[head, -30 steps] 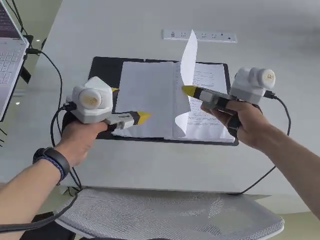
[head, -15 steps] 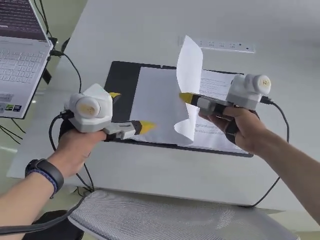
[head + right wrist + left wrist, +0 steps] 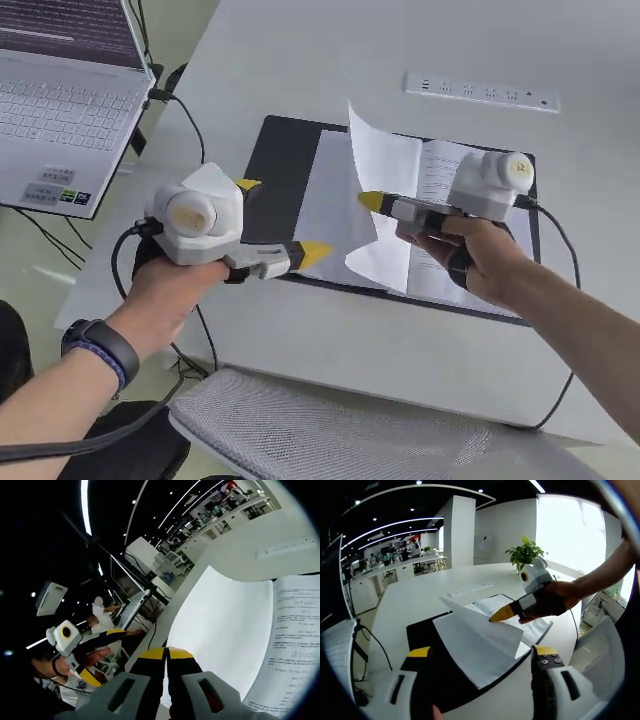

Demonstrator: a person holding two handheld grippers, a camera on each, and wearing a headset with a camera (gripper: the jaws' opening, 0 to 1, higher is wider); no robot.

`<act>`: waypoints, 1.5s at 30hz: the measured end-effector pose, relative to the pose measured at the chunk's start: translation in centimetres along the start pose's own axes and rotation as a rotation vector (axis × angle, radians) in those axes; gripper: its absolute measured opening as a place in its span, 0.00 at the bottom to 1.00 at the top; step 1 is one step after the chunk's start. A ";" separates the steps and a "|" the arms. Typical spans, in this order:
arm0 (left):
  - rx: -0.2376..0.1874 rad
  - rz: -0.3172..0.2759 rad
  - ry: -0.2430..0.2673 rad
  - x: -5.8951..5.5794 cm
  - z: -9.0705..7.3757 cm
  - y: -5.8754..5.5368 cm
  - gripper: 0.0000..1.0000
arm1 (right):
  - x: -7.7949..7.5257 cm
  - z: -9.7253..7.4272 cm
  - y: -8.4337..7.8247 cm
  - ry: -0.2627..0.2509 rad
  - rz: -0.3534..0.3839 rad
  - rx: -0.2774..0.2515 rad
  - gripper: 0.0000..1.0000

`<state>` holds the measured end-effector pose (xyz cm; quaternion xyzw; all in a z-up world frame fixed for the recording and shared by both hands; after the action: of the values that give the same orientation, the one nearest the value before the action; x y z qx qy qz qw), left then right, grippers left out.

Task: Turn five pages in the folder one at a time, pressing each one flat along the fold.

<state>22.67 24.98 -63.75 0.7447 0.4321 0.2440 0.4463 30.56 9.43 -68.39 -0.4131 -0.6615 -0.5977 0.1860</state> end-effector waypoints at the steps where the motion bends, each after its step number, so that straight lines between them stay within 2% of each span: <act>1: 0.000 0.000 0.001 0.0 -0.1 0.0 0.80 | -0.1 0.3 -0.1 0.000 0.003 0.006 0.00; 12: 0.012 -0.016 0.020 0.7 -0.9 -0.7 0.79 | -1.9 3.2 -2.4 -0.027 0.057 0.077 0.00; 15: 0.018 -0.021 0.018 0.7 -0.9 -1.0 0.79 | -2.6 4.0 -2.9 -0.039 0.097 0.081 0.00; 20: 0.022 -0.033 0.024 0.9 -1.1 -1.3 0.79 | -2.7 4.9 -3.7 -0.051 0.124 0.109 0.00; 25: 0.027 -0.040 0.034 1.0 -1.4 -1.4 0.79 | -2.4 5.3 -4.1 -0.055 0.134 0.132 0.00; 30: 0.032 -0.044 0.036 0.8 -1.5 -1.5 0.79 | -4.9 6.0 -4.1 -0.061 0.150 0.146 0.00; 34: 0.038 -0.047 0.032 0.6 -1.5 -1.6 0.80 | -6.1 6.3 -4.2 -0.066 0.158 0.154 0.00; 41: 0.040 -0.050 0.030 0.4 -1.5 -1.7 0.80 | -7.2 7.0 -4.2 -0.057 0.146 0.162 0.00; 42: 0.041 -0.051 0.030 0.4 -1.4 -1.7 0.80 | -6.9 6.9 -4.3 -0.057 0.148 0.160 0.00; 45: 0.043 -0.053 0.024 0.3 -1.4 -1.8 0.80 | -7.0 7.0 -4.4 -0.054 0.141 0.164 0.00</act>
<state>20.99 26.25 -64.63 0.7393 0.4624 0.2316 0.4312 33.09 14.00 -77.90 -0.4581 -0.6821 -0.5157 0.2428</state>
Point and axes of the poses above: the centre of the closed fingertips' face, and the gripper's own axes: z roughly forward along the fingers, x roughly to its left, y roughly out of its top, the point moved 7 cm from there along -z, roughly backward along the fingers, and after that the axes turned 6 degrees about y, right-handed, at the moved point
